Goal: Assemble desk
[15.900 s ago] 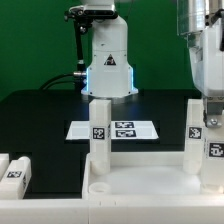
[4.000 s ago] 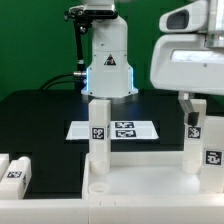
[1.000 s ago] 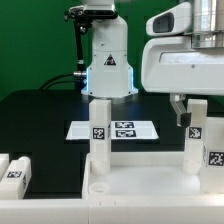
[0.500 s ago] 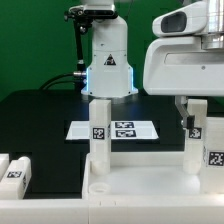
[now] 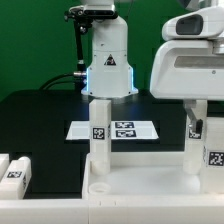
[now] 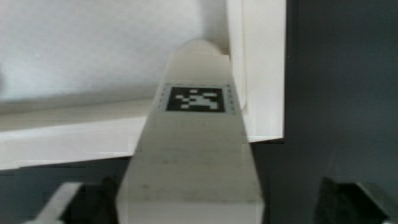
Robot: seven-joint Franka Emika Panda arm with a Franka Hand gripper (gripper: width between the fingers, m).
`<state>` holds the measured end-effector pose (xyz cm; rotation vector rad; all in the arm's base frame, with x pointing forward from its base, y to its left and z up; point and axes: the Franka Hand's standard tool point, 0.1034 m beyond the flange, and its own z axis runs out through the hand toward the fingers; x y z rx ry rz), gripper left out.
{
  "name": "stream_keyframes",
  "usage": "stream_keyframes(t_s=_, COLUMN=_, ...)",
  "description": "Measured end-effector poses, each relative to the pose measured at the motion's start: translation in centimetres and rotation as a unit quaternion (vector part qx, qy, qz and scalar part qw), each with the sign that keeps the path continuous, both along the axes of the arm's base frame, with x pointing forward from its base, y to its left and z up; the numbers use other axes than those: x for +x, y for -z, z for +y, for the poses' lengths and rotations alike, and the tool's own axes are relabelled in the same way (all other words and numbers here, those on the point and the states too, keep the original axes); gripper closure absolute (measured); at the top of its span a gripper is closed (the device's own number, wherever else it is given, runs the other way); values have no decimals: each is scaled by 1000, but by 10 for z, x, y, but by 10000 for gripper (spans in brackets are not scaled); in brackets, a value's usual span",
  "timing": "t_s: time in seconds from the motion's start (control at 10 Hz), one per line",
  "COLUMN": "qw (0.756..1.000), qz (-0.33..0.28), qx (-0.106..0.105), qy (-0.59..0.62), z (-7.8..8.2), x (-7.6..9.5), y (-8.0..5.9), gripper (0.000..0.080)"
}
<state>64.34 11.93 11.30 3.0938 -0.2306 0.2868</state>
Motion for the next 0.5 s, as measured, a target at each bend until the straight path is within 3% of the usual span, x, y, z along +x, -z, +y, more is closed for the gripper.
stream_keyframes(t_s=0.2, qw=1000, qz=-1, qx=4, qy=23, z=-2, x=0, y=0, gripper=516)
stream_keyframes(t_s=0.5, qw=985, qz=-6, qx=25, qy=168, z=-5, x=0, y=0, gripper=515)
